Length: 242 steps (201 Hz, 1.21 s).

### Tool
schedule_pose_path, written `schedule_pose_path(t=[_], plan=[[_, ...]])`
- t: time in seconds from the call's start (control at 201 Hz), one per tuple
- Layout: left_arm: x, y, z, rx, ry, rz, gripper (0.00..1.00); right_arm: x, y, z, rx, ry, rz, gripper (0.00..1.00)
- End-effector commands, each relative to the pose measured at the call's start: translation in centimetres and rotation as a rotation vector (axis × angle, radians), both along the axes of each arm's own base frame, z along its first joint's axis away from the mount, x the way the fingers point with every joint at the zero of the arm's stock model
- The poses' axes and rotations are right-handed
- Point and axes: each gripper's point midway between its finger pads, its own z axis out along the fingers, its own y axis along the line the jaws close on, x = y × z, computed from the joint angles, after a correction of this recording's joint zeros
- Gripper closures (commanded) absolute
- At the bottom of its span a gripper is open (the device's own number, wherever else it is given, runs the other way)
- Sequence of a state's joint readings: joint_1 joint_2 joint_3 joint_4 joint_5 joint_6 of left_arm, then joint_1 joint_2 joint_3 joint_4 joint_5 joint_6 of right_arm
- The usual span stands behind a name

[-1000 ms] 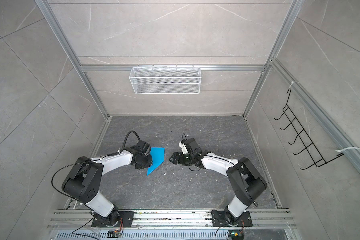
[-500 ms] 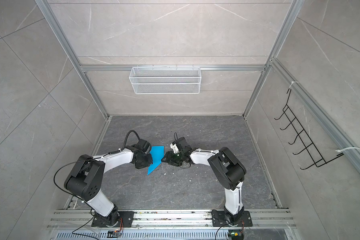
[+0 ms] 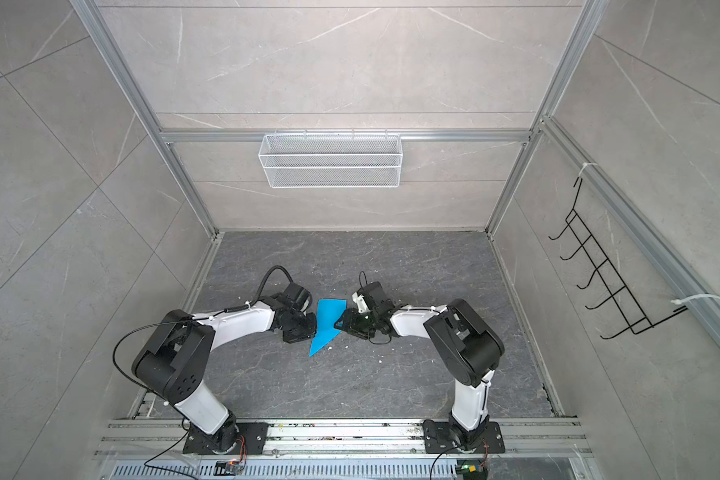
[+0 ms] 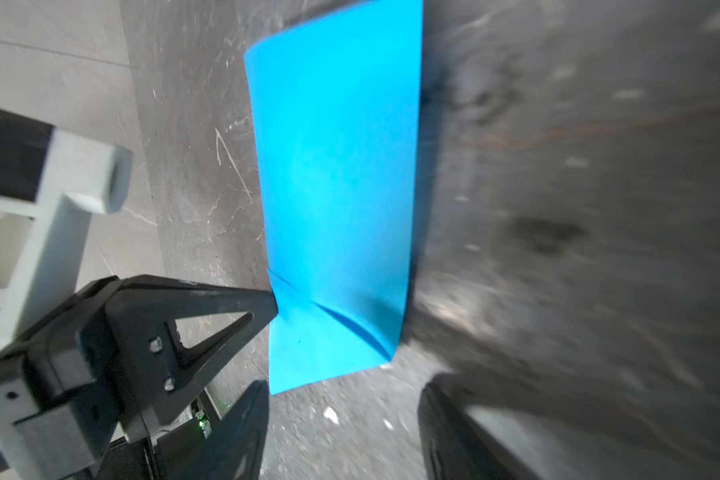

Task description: Fold a paper plane with a square sheet of paper (pick it up from the middle)

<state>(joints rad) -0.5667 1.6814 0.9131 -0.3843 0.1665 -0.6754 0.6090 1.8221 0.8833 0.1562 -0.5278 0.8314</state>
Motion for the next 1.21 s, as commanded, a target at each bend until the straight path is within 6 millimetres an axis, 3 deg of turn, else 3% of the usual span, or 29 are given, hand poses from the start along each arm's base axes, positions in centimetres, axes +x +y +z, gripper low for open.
schedule_pose_path(t=[0.0, 0.373, 0.667, 0.797, 0.981, 1.2], plan=[[-1.8, -0.1, -1.4, 0.014, 0.078, -0.003, 0.93, 0.2, -0.8, 0.7, 0.03, -0.036, -0.016, 0.4], [-2.0, 0.6, -2.5, 0.078, 0.116, 0.005, 0.94, 0.1, 0.0, -0.7, 0.066, 0.034, 0.003, 0.48], [-1.9, 0.7, -2.8, 0.092, 0.13, 0.006, 0.95, -0.5, 0.0, -2.4, 0.084, 0.107, -0.019, 0.49], [-1.9, 0.8, -2.8, 0.099, 0.132, 0.004, 0.95, -0.2, 0.9, -1.9, 0.145, 0.095, -0.001, 0.5], [-1.9, 0.8, -2.9, 0.104, 0.136, 0.004, 0.95, 0.1, 2.8, 1.4, 0.325, 0.001, 0.073, 0.51], [-1.6, 0.8, -2.3, 0.104, 0.12, 0.001, 0.95, 0.2, 2.2, -0.1, 0.247, 0.019, 0.057, 0.63]])
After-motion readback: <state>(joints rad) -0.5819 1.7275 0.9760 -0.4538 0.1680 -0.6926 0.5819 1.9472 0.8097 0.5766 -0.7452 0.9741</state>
